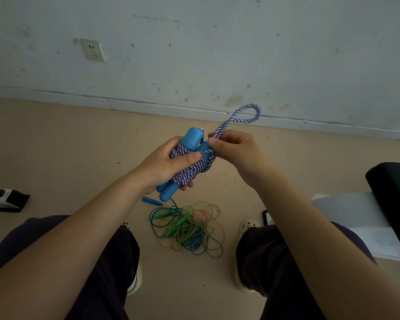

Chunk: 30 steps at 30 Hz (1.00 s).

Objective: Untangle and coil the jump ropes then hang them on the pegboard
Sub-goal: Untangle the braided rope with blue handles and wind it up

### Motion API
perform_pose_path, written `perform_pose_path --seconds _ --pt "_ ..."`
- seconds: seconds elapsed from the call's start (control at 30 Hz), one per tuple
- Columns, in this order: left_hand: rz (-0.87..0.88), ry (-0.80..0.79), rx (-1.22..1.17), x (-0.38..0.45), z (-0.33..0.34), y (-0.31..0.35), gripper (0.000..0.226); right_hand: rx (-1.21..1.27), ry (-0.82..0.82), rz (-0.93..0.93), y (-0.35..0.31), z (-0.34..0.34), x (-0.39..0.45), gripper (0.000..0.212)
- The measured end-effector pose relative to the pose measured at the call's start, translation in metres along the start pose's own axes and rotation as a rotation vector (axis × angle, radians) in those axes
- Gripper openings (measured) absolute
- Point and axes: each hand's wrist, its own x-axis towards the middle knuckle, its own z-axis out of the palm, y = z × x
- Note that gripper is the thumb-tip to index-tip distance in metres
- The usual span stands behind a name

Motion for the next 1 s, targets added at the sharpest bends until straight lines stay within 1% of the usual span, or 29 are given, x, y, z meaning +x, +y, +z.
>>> perform_pose_path --seconds 0.1,0.23,0.3,0.4,0.43,0.57,0.63,0.7,0.8,0.83,0.93,1.0 --pt "0.014 -0.013 -0.03 0.0 0.001 0.001 0.044 0.068 -0.085 0.011 -0.002 -0.001 -0.001 0.013" --pt "-0.044 -0.023 -0.049 0.002 0.004 -0.002 0.05 -0.03 -0.006 -0.051 -0.005 0.0 -0.004 0.009" --pt "-0.057 -0.03 -0.049 0.003 0.004 -0.003 0.05 -0.089 0.033 -0.082 -0.006 0.002 -0.005 0.002" --pt "-0.072 -0.019 -0.002 0.004 0.006 -0.003 0.048 -0.166 0.088 -0.095 -0.003 0.004 -0.004 0.022" --pt "-0.079 -0.007 0.017 0.005 0.007 -0.003 0.048 -0.182 0.104 -0.093 -0.001 0.005 -0.003 0.025" --pt "-0.114 0.069 0.128 0.008 0.009 -0.009 0.038 -0.222 0.145 -0.085 0.007 0.009 -0.004 0.016" --pt "-0.149 0.115 0.17 0.009 0.007 -0.011 0.044 -0.241 0.148 -0.102 0.01 0.008 -0.002 0.02" --pt "-0.164 0.186 0.212 0.01 0.005 -0.009 0.055 -0.225 0.141 -0.106 0.011 0.008 0.001 0.019" --pt "-0.146 0.268 0.297 0.008 -0.005 -0.004 0.067 -0.15 0.19 -0.055 0.014 0.005 0.012 0.016" --pt "-0.146 0.27 0.316 0.007 -0.01 -0.005 0.066 -0.118 0.222 -0.027 0.015 0.001 0.017 0.015" --pt "-0.19 0.251 0.296 0.011 -0.028 -0.012 0.048 -0.05 0.287 0.053 0.017 -0.011 0.038 0.016" --pt "-0.209 0.302 0.275 0.025 -0.037 -0.018 0.042 -0.015 0.278 0.091 0.023 -0.014 0.058 0.016"
